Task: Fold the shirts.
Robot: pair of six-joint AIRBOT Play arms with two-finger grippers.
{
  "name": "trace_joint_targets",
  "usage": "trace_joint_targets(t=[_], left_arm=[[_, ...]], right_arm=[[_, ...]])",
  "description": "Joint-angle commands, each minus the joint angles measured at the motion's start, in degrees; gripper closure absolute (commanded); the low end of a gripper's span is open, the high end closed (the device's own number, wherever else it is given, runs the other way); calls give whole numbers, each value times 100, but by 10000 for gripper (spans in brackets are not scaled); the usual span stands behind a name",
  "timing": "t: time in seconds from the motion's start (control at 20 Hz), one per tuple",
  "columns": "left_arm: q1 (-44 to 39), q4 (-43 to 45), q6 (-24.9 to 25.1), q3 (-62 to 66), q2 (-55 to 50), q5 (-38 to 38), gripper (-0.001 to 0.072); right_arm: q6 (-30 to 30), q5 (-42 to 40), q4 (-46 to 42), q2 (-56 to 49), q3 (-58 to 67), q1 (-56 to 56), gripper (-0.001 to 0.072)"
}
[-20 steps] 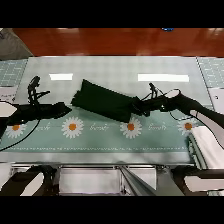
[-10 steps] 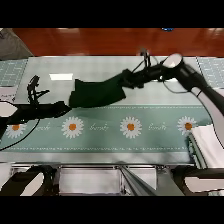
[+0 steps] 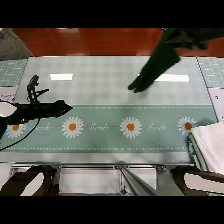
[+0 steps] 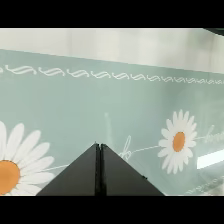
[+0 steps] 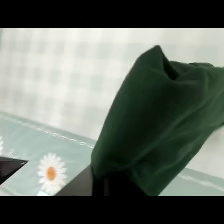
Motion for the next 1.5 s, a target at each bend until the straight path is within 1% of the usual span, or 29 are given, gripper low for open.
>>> trace_joint_targets(t=[0.0,0.25,0.4,0.5,0.55,0.65,0.75,0.95,1.0,1.1,1.15,1.2,1.35,1.45], left_arm=[[-83,-396,236,-2,7,-251,689],[-490,-444,258,-2,0,116,690],[-575,-444,262,-2,0,262,689],[-581,-444,262,-2,-2,361,690],[-581,-448,256,-2,-2,455,689],[-605,-590,256,-2,-2,697,690],[-647,-651,256,-2,-2,804,690],[-737,-656,256,-2,-107,800,689],[-754,-660,256,-2,-151,802,689],[-793,-656,260,-2,-278,815,689],[-800,-656,262,-2,-345,815,690],[-817,-656,264,-2,-417,824,690],[-817,-658,262,7,-627,1027,689],[-831,-658,304,17,-654,1362,690]], right_arm=[[138,944,-636,570,170,-1080,693],[-74,1816,-732,1040,151,-2806,695],[-90,1818,-732,1475,-289,-3757,695],[-205,1821,-754,1864,-894,-4385,694],[-306,1821,-916,2096,-1272,-4701,694],[-470,1823,-1751,2542,-2046,-5243,694],[-675,1823,-2868,2977,-2785,-5687,693],[-483,1816,-4728,3602,-3954,-6107,691],[-382,1818,-5040,3694,-4186,-6105,691],[-468,1821,-5239,3729,-4568,-6100,687],[-417,1818,-5440,3729,-4728,-6100,534],[-356,1812,-5453,3716,-4868,-6100,289],[-330,1687,-5316,3471,-4970,-6098,300],[-144,1303,-4627,3296,-4970,-6087,310]])
